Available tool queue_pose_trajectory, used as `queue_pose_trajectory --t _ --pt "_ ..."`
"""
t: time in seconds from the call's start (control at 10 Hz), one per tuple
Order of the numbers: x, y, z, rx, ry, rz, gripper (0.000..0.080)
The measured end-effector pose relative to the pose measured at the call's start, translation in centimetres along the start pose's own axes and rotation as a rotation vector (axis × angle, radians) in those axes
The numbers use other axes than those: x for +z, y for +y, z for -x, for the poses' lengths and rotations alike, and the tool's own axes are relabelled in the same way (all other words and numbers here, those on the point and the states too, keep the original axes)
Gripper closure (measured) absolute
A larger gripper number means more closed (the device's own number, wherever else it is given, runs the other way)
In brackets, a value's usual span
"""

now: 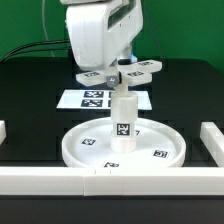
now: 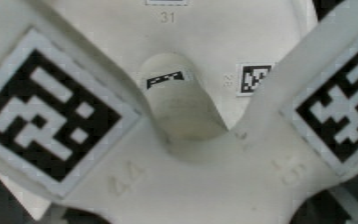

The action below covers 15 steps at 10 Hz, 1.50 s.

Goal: Assemble round table

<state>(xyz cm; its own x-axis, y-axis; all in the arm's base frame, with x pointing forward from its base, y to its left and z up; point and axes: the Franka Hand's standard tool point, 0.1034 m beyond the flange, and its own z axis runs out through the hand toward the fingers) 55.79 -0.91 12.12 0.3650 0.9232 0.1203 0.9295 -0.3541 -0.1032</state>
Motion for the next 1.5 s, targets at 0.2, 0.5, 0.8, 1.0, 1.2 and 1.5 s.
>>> queue_pose_trajectory --t 0.2,0.5,0.8,1.0,1.2,1.5 --pt "0.3 -0.2 0.1 0.004 -0.001 -0.006 0.0347" --pt "0.7 -0.2 0.4 0.011 -0.002 -0.013 0.0347" --pt "1.3 -0.2 0.5 0.013 -0.003 -0.013 0.0347" --pt "1.6 -0.3 0.5 0.028 -0.003 -0.015 0.0347" --pt "1.7 -0.5 0.0 0.072 -0.005 -0.019 0.0347" --pt "1.6 -0.4 0.2 0.078 -0.004 -0.019 0.0347"
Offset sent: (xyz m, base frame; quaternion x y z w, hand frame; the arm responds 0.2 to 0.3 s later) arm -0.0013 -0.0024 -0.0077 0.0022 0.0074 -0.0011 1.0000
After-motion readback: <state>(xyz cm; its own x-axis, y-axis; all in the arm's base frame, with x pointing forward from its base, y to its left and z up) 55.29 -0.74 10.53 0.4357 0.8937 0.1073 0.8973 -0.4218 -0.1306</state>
